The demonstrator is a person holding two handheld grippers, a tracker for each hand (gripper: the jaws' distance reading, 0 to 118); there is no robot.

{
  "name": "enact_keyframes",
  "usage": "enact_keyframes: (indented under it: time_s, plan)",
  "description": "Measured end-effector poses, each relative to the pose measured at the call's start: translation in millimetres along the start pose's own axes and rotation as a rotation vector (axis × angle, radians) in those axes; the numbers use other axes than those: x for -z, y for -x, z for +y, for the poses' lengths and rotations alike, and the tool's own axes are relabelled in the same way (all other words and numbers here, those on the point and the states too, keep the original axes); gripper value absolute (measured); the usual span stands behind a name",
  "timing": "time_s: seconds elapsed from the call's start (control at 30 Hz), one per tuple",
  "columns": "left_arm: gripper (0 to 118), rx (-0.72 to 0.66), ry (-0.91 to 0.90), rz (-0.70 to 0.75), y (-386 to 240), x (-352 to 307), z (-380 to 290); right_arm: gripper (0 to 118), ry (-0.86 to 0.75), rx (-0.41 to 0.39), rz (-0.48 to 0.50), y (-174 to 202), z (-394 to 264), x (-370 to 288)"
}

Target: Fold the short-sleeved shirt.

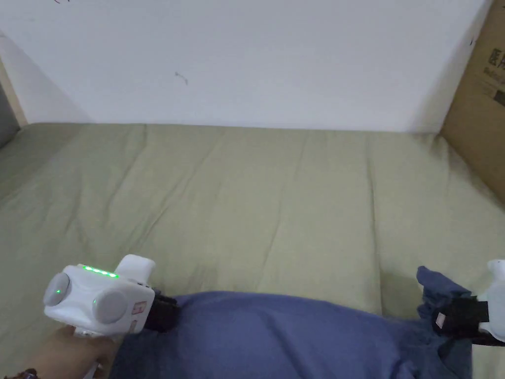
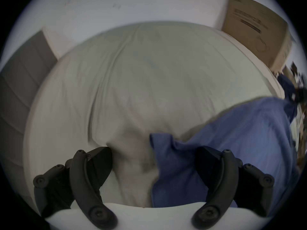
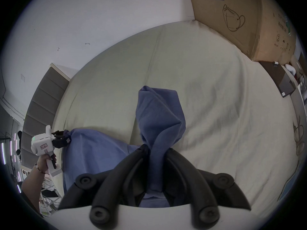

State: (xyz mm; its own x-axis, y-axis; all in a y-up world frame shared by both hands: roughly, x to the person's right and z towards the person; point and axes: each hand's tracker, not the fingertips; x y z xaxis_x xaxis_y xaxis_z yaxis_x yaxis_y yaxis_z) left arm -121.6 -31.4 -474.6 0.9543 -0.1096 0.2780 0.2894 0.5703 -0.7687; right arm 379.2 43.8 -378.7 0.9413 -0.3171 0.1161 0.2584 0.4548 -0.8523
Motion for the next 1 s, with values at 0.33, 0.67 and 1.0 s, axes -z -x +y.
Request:
enact_keyframes:
  time_s: [0.33, 0.67, 1.0]
  plan:
    - [5, 0.099, -0.068, -0.068, -30, -86, -11, 12, -0.088, 0.004, 0.008, 8, -4, -47]
    - [5, 0.075, -0.382, -0.115, -17, -298, 35, 12, -0.304, -0.08, 0.068, 40, -14, -205]
    - [4, -0.022, -0.645, -0.074, -7, -454, 91, 12, -0.521, -0.142, 0.067, 73, 46, -343]
